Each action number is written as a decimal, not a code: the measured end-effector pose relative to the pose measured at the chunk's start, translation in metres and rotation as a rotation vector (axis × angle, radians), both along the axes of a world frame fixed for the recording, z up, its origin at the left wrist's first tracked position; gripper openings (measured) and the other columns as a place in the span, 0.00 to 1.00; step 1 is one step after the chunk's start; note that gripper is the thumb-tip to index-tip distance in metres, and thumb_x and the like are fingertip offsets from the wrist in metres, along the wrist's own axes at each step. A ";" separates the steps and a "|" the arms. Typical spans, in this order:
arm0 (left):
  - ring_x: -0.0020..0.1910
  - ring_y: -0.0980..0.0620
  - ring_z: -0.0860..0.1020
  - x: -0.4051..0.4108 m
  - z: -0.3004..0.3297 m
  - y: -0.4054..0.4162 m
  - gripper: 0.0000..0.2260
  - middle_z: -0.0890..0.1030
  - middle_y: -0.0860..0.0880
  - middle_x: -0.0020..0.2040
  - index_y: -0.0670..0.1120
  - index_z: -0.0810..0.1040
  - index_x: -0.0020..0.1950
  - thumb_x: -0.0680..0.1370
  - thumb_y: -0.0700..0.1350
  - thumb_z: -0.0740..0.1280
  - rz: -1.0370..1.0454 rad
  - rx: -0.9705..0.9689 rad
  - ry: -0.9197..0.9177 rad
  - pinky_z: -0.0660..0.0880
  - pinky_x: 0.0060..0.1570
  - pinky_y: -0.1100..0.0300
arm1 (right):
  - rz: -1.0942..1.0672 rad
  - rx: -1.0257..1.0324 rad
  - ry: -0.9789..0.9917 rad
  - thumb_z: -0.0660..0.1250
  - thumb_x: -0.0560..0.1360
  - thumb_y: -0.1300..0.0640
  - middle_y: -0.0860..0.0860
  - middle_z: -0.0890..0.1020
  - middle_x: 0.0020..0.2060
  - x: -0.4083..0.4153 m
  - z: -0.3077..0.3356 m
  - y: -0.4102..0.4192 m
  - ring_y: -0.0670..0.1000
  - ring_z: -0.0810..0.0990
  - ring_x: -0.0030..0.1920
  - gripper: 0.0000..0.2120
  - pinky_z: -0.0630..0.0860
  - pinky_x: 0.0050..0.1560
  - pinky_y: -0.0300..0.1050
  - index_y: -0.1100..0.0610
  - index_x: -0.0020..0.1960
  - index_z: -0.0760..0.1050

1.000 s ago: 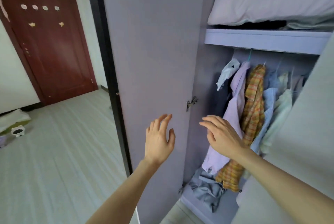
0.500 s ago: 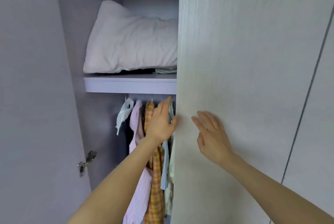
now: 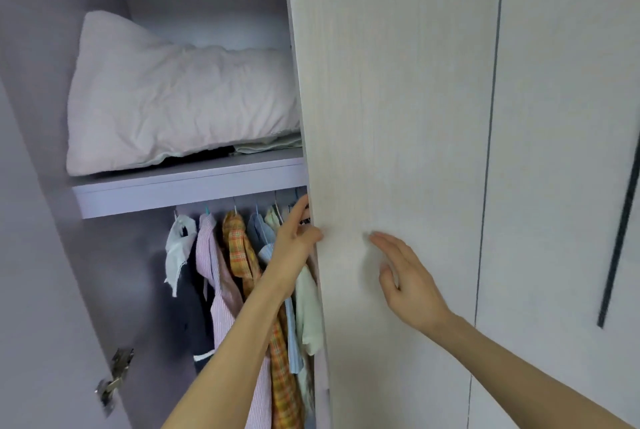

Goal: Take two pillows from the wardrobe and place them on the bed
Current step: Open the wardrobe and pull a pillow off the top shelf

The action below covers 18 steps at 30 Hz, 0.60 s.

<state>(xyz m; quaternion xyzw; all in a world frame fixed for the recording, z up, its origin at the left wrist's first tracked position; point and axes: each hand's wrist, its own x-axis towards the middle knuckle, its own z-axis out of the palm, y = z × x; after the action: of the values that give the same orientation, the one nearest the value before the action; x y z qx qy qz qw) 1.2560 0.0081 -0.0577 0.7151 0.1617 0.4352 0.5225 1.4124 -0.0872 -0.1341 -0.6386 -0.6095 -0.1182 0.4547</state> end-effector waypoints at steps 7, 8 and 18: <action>0.59 0.53 0.75 -0.013 -0.007 -0.061 0.31 0.74 0.49 0.63 0.60 0.65 0.67 0.67 0.37 0.58 -0.286 0.178 0.046 0.73 0.58 0.61 | -0.076 0.171 0.140 0.50 0.76 0.52 0.35 0.67 0.63 -0.023 -0.012 -0.079 0.40 0.68 0.64 0.20 0.66 0.65 0.38 0.48 0.67 0.64; 0.59 0.55 0.74 -0.011 -0.008 -0.068 0.30 0.74 0.49 0.62 0.63 0.65 0.65 0.68 0.36 0.57 -0.316 0.223 0.053 0.73 0.58 0.64 | -0.095 0.185 0.149 0.50 0.76 0.51 0.34 0.66 0.62 -0.024 -0.010 -0.091 0.40 0.69 0.63 0.19 0.67 0.64 0.35 0.47 0.66 0.64; 0.72 0.64 0.53 0.052 0.009 -0.114 0.33 0.47 0.71 0.71 0.74 0.53 0.66 0.70 0.42 0.57 -0.451 0.864 0.229 0.55 0.71 0.53 | -0.318 0.356 0.110 0.49 0.76 0.56 0.39 0.68 0.63 -0.019 0.016 -0.183 0.42 0.74 0.58 0.21 0.73 0.56 0.35 0.45 0.68 0.59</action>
<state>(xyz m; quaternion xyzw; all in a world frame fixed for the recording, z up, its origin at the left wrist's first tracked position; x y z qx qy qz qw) 1.3080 -0.1056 -0.0482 0.9265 -0.1358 0.2575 0.2386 1.3931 -0.2702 -0.1185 -0.6417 -0.4452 -0.2587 0.5683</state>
